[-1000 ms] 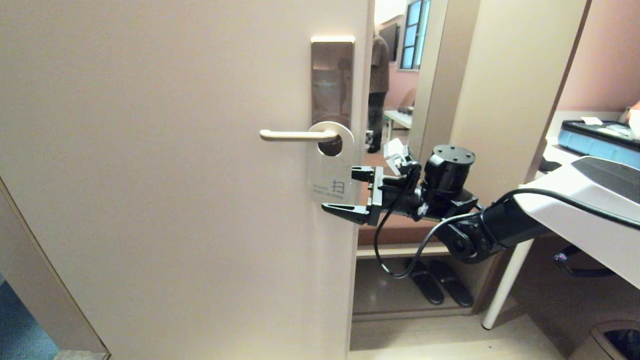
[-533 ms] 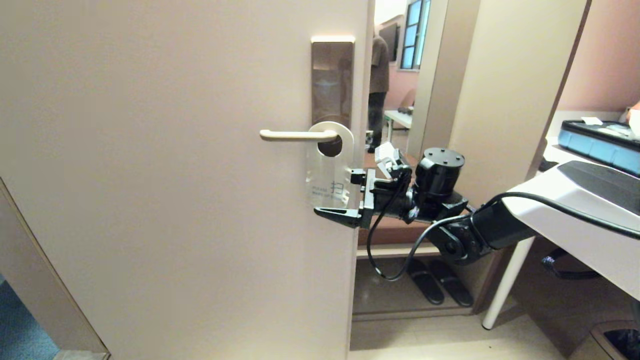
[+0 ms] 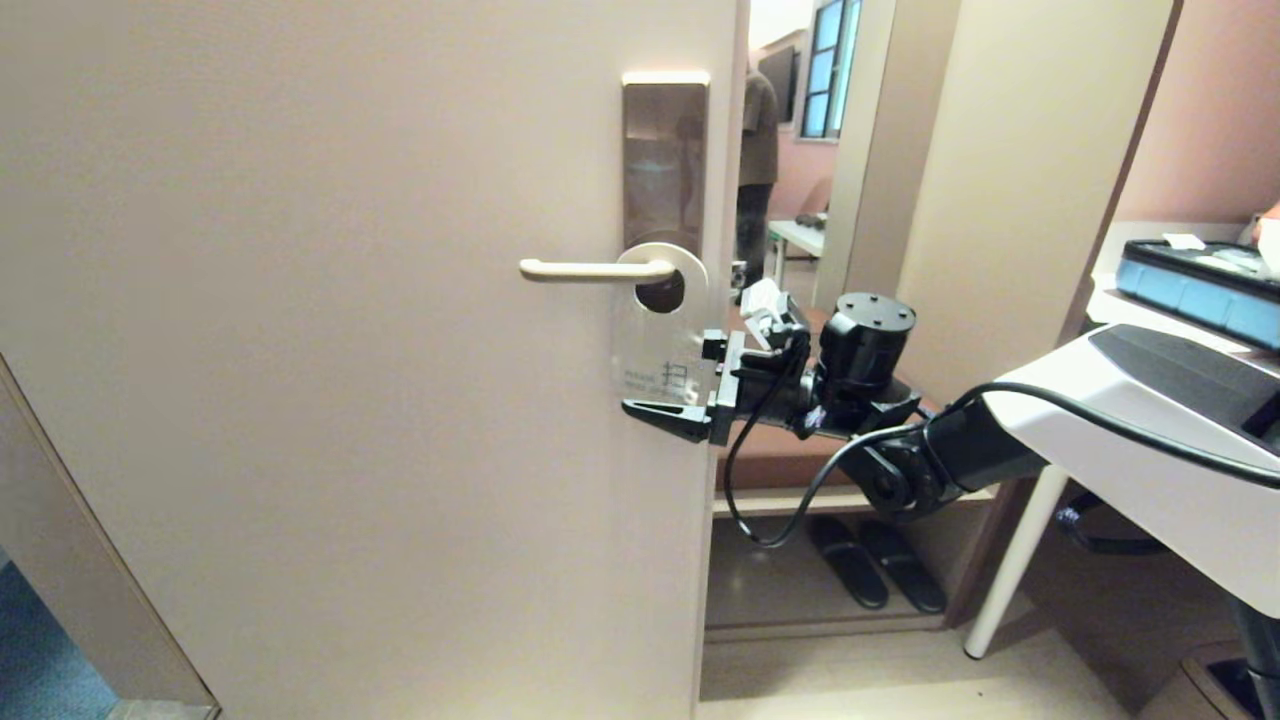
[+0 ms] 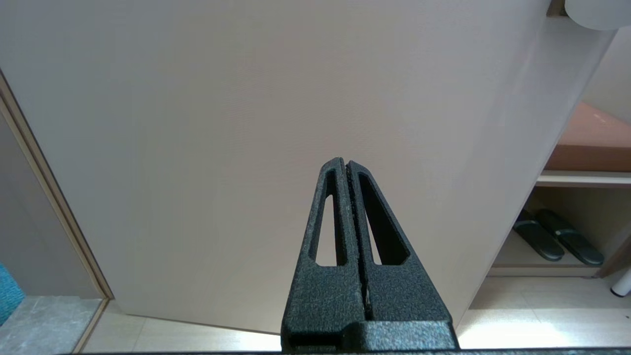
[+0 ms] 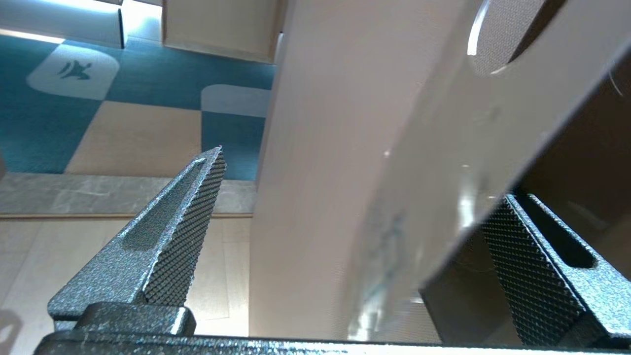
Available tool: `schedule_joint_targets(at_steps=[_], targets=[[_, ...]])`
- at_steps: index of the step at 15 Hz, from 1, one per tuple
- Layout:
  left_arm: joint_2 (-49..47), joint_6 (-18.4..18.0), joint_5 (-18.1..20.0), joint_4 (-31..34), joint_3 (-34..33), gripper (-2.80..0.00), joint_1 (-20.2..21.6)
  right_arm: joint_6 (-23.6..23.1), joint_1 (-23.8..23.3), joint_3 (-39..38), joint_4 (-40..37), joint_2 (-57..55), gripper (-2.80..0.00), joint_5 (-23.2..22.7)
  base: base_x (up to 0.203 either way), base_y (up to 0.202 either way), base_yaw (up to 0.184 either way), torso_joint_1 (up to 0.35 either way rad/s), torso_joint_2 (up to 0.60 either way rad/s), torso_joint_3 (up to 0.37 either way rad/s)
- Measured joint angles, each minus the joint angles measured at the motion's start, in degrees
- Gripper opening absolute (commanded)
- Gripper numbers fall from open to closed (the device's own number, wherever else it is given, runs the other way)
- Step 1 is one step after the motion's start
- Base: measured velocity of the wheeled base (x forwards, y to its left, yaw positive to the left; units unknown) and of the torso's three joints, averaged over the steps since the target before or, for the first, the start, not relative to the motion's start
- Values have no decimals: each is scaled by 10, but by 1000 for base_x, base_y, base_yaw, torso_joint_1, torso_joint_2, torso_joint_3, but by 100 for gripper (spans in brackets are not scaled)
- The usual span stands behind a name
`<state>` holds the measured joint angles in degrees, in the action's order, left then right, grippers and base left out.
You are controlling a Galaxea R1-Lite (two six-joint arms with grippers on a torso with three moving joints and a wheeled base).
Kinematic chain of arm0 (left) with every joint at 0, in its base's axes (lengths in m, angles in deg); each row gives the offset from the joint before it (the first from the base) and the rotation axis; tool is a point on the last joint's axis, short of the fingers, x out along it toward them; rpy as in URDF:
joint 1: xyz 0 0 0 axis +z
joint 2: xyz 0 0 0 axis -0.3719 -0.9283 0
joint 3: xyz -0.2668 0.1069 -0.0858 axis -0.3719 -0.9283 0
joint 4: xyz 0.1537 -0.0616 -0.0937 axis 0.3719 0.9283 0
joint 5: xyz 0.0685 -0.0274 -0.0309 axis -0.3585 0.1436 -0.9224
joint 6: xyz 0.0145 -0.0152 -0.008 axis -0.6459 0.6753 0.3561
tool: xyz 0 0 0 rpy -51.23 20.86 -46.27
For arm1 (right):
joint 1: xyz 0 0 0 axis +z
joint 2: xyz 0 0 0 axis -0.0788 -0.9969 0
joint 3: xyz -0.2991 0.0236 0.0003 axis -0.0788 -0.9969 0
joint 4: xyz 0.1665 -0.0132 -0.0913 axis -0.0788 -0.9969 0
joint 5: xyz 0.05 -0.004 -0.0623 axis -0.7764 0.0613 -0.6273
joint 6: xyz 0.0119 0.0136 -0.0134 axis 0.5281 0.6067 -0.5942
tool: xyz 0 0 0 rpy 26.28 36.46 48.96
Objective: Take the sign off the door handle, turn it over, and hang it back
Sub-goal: Take down the sign
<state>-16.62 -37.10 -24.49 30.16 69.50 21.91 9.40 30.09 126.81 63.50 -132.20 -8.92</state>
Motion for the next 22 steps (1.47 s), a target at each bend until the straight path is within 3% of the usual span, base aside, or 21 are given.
schedule_joint_targets(at_steps=[5, 6, 22], targets=[[0, 0, 0, 0, 0, -280, 0, 0, 1, 22, -6, -9, -9, 0, 0, 0, 0, 0, 0, 0], [0, 0, 0, 0, 0, -280, 0, 0, 1, 23, -6, -10, -280, 0, 0, 0, 0, 0, 0, 0], [0, 0, 0, 0, 0, -280, 0, -4, 5, 18, -1, -9, -280, 7, 0, 0, 0, 0, 0, 0]])
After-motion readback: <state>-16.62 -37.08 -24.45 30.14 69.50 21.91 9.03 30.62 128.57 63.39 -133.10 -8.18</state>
